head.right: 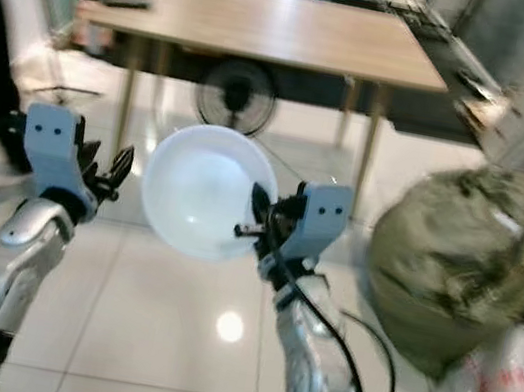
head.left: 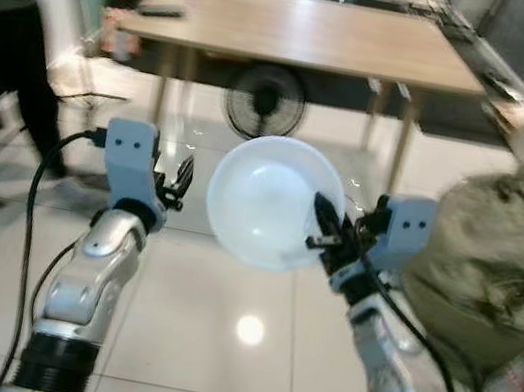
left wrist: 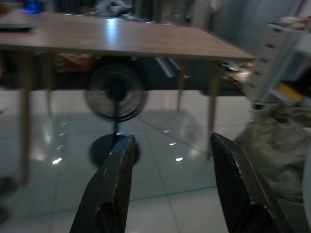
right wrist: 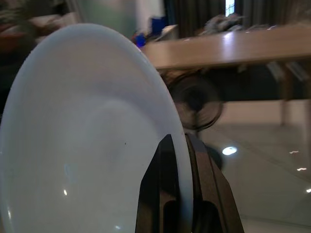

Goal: Setting the table

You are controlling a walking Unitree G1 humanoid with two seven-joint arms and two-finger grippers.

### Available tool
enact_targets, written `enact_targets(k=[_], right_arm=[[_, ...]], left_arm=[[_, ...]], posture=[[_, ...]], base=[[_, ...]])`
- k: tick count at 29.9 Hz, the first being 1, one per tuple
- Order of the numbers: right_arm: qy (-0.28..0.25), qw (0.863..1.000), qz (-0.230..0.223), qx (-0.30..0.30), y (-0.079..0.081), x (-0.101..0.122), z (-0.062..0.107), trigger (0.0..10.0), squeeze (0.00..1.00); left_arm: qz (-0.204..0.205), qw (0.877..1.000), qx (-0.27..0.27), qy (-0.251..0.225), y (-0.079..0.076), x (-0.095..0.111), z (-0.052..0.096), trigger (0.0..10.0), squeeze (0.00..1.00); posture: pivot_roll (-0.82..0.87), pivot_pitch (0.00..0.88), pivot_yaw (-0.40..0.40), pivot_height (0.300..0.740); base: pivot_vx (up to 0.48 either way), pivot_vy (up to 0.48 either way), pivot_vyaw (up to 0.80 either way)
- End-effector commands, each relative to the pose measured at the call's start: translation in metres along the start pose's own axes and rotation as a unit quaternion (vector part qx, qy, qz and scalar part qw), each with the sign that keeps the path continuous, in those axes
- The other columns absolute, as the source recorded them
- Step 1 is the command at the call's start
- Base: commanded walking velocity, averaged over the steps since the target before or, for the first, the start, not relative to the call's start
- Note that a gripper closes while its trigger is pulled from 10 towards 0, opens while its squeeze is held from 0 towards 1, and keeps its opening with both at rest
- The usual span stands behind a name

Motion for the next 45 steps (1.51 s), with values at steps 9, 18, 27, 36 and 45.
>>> enact_targets(k=[9,18,27,36,45], right_arm=[[0.008,1.0,-0.003,0.011,0.007,-0.006,-0.001,10.0,0.0],[0.018,0.999,-0.011,0.041,0.019,-0.009,-0.003,10.0,0.0],[0.018,1.0,0.006,-0.024,-0.005,-0.017,-0.014,10.0,0.0],[0.042,0.997,-0.001,-0.058,-0.019,-0.034,-0.018,10.0,0.0],[0.035,0.998,0.004,-0.045,-0.013,-0.035,-0.02,10.0,0.0]], left_arm=[[-0.006,1.0,0.013,0.01,0.009,-0.007,0.003,10.0,0.0],[-0.036,0.999,0.014,0.004,0.012,-0.006,0.005,10.0,0.0],[-0.081,0.996,0.027,-0.001,0.026,-0.006,0.019,10.0,0.0],[-0.095,0.995,0.041,0.015,0.029,-0.018,0.039,10.0,0.0],[-0.101,0.994,0.029,0.026,0.02,-0.024,0.052,10.0,0.0]], posture=[[-0.09,0.0,0.068,0.74],[-0.07,0.0,0.071,0.74],[-0.03,0.0,0.062,0.74],[-0.01,0.0,0.057,0.74],[0.0,0.0,0.067,0.74]], base=[[0.48,0.0,-0.7],[0.48,0.0,0.0],[0.48,0.0,0.0],[0.48,0.0,0.0],[0.48,0.0,0.0]])
Point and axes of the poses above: a point about 5 cm out from each wrist's last joint towards the gripper, its own z axis pointing back from the gripper into the wrist, its own x axis along the axis of the wrist's last joint, y = z × x, the point moved 6 cm from there along -z, pointing out of the wrist towards the gripper, and after that the axes turned 15 degrees about -z, right-handed, at the moved point
